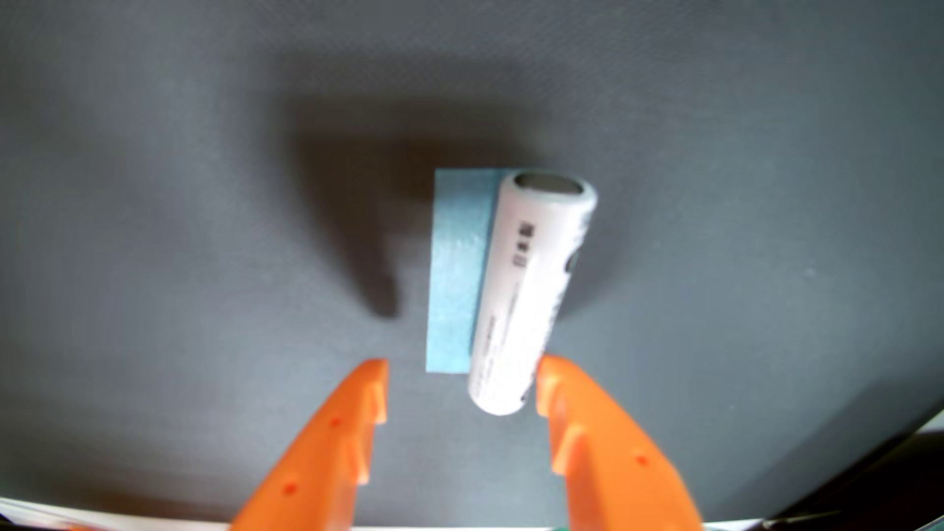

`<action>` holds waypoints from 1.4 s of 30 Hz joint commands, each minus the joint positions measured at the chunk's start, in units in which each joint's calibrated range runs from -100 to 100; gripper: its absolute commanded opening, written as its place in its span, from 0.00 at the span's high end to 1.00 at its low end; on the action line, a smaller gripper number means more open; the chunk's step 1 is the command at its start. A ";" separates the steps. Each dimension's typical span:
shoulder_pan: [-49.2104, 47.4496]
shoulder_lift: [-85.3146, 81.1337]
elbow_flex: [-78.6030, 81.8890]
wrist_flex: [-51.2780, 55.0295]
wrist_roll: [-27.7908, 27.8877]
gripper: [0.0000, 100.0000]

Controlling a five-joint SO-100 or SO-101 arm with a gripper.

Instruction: Insert Battery

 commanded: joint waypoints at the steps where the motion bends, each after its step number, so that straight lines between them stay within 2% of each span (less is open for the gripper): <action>1: -0.47 0.36 -2.13 -1.92 0.07 0.83; 19: 0.59 7.69 -4.02 -2.85 0.18 0.83; 26: 0.59 8.19 -4.20 -2.93 -0.13 0.99; 34: -0.59 7.69 -4.29 -3.02 -0.29 0.98; 42: -3.07 7.52 -14.11 3.84 -6.78 0.98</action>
